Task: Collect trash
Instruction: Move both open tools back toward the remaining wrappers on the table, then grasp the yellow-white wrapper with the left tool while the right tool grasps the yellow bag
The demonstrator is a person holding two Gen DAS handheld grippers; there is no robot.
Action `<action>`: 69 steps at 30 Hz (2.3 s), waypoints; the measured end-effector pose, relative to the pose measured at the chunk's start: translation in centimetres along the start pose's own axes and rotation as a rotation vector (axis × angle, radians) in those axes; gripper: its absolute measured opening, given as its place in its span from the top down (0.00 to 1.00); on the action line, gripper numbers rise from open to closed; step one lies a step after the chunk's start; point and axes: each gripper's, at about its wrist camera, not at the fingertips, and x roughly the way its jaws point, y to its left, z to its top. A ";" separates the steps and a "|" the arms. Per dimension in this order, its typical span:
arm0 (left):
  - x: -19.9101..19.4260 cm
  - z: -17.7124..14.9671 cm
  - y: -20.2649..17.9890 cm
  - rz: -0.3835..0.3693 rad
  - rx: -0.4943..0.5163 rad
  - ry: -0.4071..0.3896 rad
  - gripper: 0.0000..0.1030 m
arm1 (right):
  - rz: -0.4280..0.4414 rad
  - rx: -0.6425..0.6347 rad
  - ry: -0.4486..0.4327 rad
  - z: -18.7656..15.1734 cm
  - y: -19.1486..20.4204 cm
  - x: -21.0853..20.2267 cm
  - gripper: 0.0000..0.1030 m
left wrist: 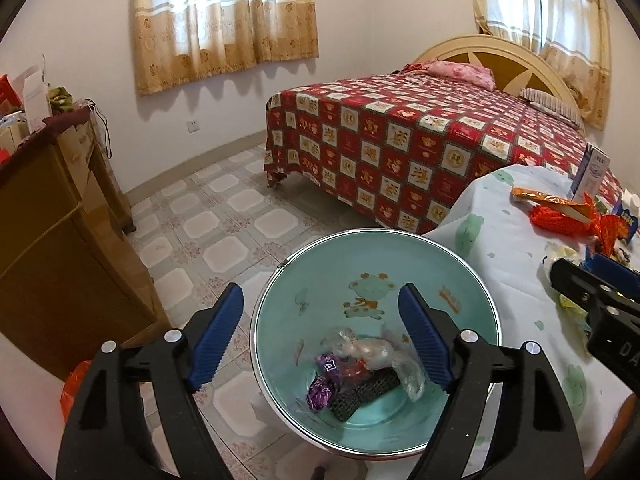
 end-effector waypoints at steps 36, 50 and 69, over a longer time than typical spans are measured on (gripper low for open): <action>-3.7 -1.2 -10.0 -0.177 0.098 0.009 0.20 | -0.280 0.286 -0.035 -6.0 -18.7 -8.6 0.37; -2.6 -1.2 -14.9 -0.237 0.140 0.064 0.20 | -0.205 0.350 0.044 -4.8 -20.4 -3.9 0.40; -0.6 0.0 -19.6 -0.310 0.150 0.108 0.26 | -0.070 0.354 0.026 -3.9 -20.4 -4.2 0.76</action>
